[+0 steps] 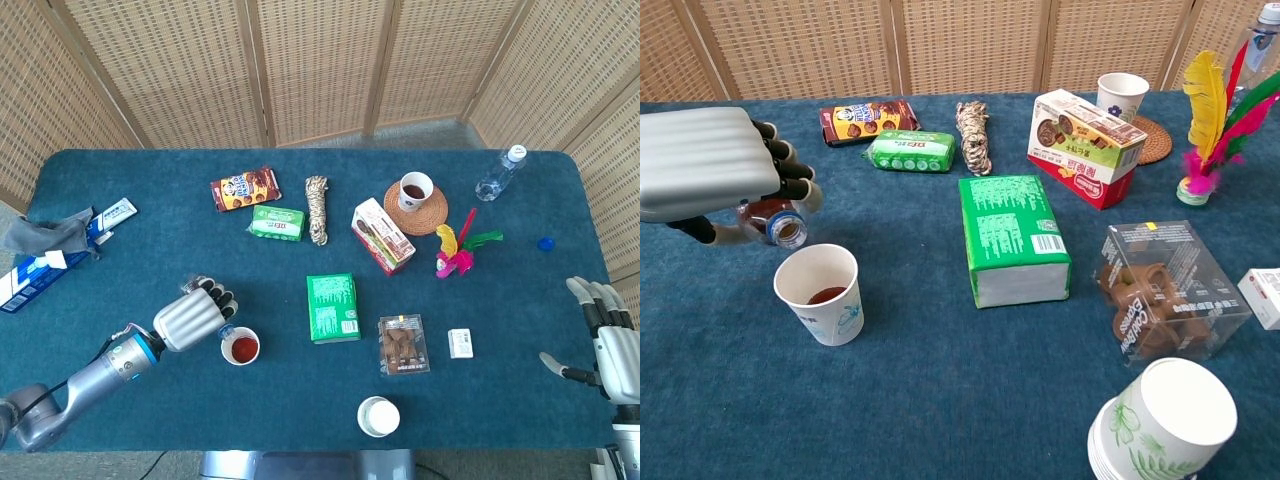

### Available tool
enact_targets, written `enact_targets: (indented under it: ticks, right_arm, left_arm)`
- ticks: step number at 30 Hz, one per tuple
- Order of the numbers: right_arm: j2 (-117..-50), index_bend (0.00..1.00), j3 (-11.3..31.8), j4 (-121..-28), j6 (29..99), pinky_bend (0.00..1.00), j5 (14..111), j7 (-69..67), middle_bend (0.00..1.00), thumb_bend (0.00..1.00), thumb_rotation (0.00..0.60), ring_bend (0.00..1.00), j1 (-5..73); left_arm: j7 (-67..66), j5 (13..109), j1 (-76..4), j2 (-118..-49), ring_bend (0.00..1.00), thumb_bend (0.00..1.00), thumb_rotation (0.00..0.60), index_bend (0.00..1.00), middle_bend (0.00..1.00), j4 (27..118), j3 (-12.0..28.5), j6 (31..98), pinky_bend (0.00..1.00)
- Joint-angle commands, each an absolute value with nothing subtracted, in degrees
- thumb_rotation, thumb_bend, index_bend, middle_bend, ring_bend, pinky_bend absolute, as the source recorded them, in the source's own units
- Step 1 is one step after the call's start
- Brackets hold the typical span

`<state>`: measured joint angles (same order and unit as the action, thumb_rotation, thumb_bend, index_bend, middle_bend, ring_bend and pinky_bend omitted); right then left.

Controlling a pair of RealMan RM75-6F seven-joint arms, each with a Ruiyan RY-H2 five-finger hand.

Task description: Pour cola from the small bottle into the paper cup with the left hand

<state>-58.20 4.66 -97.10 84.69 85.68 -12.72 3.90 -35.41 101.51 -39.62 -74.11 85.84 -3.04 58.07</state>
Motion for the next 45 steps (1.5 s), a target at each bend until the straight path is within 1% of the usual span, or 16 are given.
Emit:
enact_targets:
  ticks: [1,14,34,45]
  right_arm:
    - [-58.20,0.00,4.65,-97.11,84.69,0.06,85.72,-12.76,0.00,0.00,0.600,0.00,3.91]
    - [-58.17,0.00,4.60,-97.17,84.74,0.06,85.84,-12.82,0.00,0.00,0.600,0.00,3.91]
    - [-57.99,0.00,4.63,-97.16,84.98,0.06,86.06,-13.47,0.00,0.00,0.600,0.00,3.89]
    - [-58.01,0.00,4.65,-97.03,84.87,0.06,85.99,-13.64,0.00,0.00,0.600,0.00,3.96]
  left_arm:
    - [-35.98,102.02,-39.87,-74.18,0.39,0.45,0.600,0.48,0.39,85.57,-3.16,57.90,0.47]
    - [-39.34,105.68,-40.45,-73.47,0.38,0.45,0.600,0.46,0.37,85.17,-3.34,59.34,0.46]
    - [-45.69,105.87,-41.10,-71.50,0.38,0.45,0.600,0.47,0.37,87.28,-2.92,56.17,0.46]
    - [-49.78,105.43,-42.17,-70.22,0.37,0.45,0.600,0.48,0.37,89.83,-2.08,53.13,0.46]
